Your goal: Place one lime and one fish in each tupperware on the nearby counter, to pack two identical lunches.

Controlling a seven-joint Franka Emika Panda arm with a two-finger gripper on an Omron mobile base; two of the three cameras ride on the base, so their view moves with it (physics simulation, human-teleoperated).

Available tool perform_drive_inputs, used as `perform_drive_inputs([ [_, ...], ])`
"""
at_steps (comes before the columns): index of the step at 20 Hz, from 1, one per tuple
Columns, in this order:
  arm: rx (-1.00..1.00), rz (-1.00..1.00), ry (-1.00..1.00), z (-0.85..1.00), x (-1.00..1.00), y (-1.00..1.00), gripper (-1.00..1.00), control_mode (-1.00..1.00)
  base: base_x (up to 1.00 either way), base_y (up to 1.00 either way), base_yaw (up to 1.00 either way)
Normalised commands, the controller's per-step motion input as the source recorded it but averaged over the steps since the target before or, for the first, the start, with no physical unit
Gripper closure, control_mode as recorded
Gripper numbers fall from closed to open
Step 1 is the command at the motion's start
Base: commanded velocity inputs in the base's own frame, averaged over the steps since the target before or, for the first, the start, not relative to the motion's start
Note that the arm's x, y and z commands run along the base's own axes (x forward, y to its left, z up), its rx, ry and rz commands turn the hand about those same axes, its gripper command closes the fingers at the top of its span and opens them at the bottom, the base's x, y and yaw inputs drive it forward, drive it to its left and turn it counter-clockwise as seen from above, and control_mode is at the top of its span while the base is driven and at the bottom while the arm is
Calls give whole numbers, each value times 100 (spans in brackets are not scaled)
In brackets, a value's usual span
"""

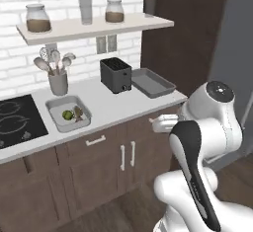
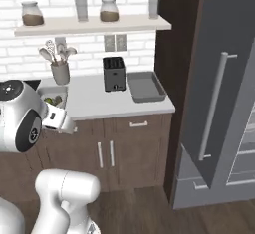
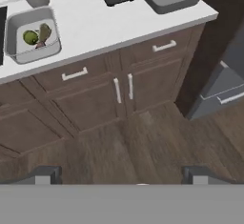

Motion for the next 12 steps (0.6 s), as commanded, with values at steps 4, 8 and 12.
perform_drive_inputs([
  [4, 0, 0, 0, 0, 0, 0, -100, 100, -24, -33, -82],
  [8, 0, 0, 0, 0, 0, 0, -100, 100, -8, -74, -76],
  [12, 0, 0, 0, 0, 0, 0, -100, 100, 0, -98, -76],
])
